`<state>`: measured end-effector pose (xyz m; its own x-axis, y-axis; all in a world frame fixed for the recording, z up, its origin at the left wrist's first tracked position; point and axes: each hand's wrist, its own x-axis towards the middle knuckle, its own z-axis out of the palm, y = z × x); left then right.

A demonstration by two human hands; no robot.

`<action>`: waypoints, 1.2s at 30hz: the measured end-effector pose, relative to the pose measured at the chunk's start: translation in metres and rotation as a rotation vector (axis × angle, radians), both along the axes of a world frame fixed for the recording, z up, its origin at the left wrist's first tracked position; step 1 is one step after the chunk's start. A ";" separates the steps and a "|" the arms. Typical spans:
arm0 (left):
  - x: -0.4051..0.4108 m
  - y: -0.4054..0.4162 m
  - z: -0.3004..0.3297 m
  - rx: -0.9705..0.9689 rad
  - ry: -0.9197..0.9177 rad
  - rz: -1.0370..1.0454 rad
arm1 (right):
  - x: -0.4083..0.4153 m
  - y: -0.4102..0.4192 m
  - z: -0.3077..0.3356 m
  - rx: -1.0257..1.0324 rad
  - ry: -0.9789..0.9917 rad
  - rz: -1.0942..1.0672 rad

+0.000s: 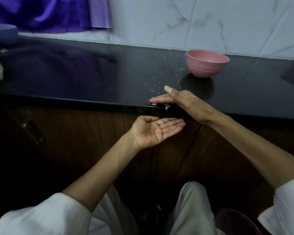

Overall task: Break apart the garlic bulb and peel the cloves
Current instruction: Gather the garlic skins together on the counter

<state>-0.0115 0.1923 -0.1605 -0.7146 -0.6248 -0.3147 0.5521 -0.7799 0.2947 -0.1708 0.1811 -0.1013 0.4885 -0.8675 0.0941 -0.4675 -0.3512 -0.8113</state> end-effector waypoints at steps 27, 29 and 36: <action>0.000 -0.003 0.004 0.048 -0.065 0.010 | -0.027 -0.032 0.003 -0.087 0.150 -0.190; 0.000 -0.003 0.005 0.051 -0.064 0.008 | -0.030 -0.047 0.000 -0.067 0.284 -0.176; -0.001 -0.003 0.005 0.057 -0.061 0.008 | -0.016 -0.108 -0.002 -0.185 0.780 -0.076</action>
